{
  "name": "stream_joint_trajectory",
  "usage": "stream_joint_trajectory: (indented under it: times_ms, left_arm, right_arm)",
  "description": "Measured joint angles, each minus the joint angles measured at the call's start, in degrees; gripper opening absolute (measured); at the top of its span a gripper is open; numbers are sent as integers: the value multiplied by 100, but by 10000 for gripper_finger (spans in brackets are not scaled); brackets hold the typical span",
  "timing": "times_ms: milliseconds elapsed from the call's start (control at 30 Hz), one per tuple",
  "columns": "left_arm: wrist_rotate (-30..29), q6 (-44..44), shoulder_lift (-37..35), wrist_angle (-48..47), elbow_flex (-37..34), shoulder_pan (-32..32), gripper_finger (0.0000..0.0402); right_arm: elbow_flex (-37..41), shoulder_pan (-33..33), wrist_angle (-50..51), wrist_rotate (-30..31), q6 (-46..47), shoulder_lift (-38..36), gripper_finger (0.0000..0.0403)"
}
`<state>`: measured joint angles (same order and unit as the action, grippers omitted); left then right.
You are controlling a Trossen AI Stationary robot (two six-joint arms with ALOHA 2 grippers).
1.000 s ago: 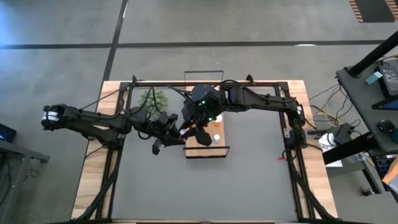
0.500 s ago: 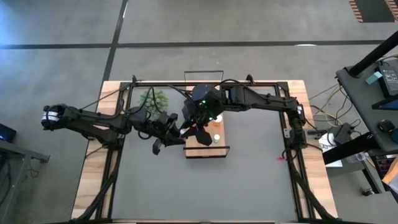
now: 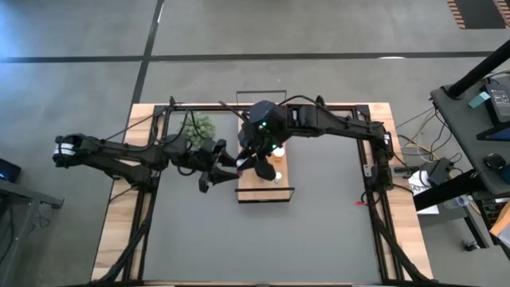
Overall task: Pick and place medicine bottles onto shelf by color
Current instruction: Put the blue pill bottle aligned with the other blue pill bottles on the shelf
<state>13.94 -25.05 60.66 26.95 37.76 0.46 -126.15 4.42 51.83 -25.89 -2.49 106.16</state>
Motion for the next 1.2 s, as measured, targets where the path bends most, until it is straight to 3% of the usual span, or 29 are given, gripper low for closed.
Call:
stream_joint_trajectory:
  times_ms: [400,600,767,967,1200]
  left_arm:
    - [-1249,-9,-197,-129,-39,110,224]
    - [-1272,-8,-1159,-1465,23,111,224]
    - [-1729,-6,-1971,-1767,-95,110,224]
    - [-1948,22,-2437,-2052,-160,111,224]
    - [-1950,-15,-2680,-2200,-160,109,224]
  right_arm:
    - [-1,710,883,63,-486,-277,107]
    - [495,767,998,55,-924,-248,107]
    - [1137,761,398,40,-947,-243,107]
    - [2041,761,-583,67,-257,-243,107]
    - [2964,348,-1597,1090,653,-237,107]
